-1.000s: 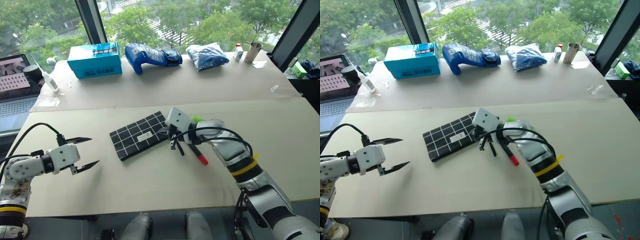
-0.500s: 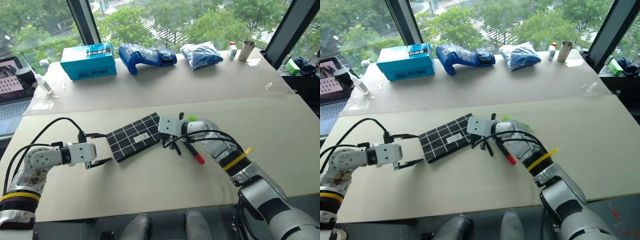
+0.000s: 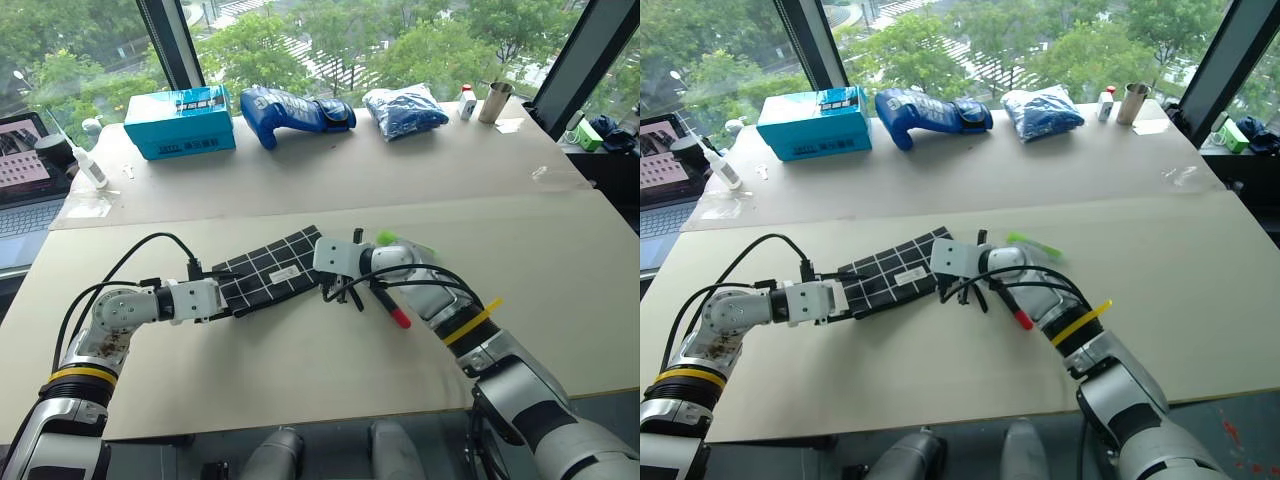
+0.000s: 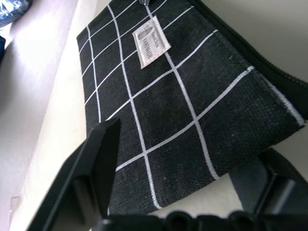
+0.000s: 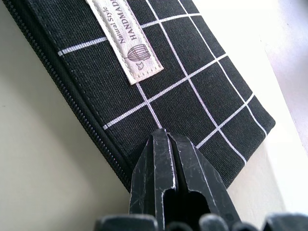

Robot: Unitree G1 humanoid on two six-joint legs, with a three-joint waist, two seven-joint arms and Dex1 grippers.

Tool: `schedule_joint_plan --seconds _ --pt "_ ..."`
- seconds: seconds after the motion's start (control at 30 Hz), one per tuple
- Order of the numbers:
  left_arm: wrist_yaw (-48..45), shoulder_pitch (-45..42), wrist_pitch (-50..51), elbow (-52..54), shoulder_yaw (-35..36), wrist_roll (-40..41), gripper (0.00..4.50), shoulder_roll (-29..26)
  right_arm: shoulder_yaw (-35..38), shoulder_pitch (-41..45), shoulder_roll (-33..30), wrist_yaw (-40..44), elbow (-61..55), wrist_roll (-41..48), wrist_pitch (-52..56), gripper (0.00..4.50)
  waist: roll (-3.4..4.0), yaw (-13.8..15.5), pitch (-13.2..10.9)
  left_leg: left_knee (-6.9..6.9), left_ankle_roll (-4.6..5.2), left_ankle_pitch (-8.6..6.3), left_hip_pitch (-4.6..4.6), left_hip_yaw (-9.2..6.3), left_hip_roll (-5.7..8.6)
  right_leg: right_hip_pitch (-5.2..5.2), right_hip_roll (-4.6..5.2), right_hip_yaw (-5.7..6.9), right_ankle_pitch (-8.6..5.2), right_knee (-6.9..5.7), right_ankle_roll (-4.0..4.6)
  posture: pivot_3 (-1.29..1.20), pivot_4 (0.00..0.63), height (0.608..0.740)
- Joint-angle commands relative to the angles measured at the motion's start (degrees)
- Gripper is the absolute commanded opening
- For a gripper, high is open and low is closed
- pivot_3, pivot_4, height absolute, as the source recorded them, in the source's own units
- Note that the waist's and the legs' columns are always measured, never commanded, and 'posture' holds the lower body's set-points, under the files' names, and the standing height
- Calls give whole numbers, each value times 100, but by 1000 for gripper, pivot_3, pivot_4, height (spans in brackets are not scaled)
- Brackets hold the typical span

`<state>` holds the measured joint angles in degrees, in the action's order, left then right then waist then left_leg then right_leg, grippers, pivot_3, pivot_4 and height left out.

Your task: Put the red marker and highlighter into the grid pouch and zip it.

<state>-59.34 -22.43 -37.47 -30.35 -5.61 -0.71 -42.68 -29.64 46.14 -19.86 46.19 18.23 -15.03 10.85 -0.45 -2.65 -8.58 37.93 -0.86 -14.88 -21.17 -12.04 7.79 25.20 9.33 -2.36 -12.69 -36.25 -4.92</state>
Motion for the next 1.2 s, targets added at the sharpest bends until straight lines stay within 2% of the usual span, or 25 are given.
schedule_joint_plan --seconds 0.03,0.13,0.3,0.4,0.53,0.67,0.77,1.03,1.2 --pt "-153 -8 -22 36 20 232 1138 -45 183 -42 -4 24 -192 25 58 0 0 -2 0 0 0 0 0 0 0 0 0 0 0 0 0 0 150 740" --pt "-202 -13 23 61 18 292 40 -25 217 -59 10 18 -202 28 75 0 0 -5 0 0 0 0 0 0 0 0 0 0 0 0 0 0 150 740" --pt "-122 -40 248 109 66 349 40 36 492 -63 160 -141 -203 224 200 0 0 -9 0 0 0 0 0 0 -1 1 -1 0 0 0 0 0 150 740" --pt "-158 -10 564 200 124 509 0 55 1385 157 532 -345 -192 996 828 771 0 -13 0 0 0 0 -2 0 -2 2 -1 -1 0 0 0 0 150 740" --pt "-80 67 1143 509 344 939 0 159 2219 354 504 -386 -421 1645 1422 2123 0 -5 0 0 0 0 -4 -3 -4 2 -1 -2 2 -24 3 0 150 740" --pt "46 206 1949 1294 667 1563 0 281 2802 318 163 -225 -923 2236 2228 3471 0 -10 0 4 2 -1 -6 -6 -1 5 3 -1 3 -41 2 0 150 740" --pt "83 416 2588 2019 861 2004 0 316 2959 145 -248 -3 -1328 2524 2756 4465 0 -12 0 4 3 -2 -9 -4 -1 7 4 -1 3 -42 1 0 150 740" --pt "153 704 3052 2592 925 1994 0 281 2404 -148 -610 -165 -1587 2293 2842 4465 -1 -107 0 3 5 -3 -8 10 -10 13 0 -2 2 -46 2 0 150 740" --pt "203 827 2990 2570 967 1866 0 250 2926 -90 -746 -162 -1555 2704 2985 4465 -2 -75 -1 4 5 -3 -11 11 -2 11 8 -3 3 -41 2 0 150 740"
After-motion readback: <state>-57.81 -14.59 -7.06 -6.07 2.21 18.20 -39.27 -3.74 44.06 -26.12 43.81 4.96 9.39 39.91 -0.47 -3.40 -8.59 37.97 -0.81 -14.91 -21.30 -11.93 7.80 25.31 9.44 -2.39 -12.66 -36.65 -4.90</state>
